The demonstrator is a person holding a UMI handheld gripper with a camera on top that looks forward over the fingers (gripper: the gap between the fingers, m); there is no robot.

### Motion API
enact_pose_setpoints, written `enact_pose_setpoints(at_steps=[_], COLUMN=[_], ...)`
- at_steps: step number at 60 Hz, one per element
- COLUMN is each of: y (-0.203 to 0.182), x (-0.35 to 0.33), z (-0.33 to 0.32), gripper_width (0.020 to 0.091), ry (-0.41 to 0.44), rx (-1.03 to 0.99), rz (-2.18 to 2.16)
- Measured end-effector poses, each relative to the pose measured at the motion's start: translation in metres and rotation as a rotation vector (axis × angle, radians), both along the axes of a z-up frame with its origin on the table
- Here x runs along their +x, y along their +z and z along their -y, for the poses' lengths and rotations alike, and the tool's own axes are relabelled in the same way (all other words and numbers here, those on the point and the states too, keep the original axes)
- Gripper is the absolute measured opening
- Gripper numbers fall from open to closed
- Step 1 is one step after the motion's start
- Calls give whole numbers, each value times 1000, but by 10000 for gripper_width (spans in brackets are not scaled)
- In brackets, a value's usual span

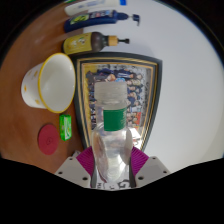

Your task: Pour water

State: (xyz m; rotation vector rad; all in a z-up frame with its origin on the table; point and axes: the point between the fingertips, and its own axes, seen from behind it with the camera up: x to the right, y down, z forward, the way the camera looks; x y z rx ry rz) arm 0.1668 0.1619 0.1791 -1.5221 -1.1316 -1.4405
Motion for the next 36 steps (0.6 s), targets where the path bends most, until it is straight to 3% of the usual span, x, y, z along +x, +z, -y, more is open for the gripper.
enact_pose_setpoints(at_steps=[19,36], y=[12,19], x=[-19,-25], z=[-28,-24], gripper_width=[448,448], ry=[92,102], rx=[-18,11], rz=[403,105])
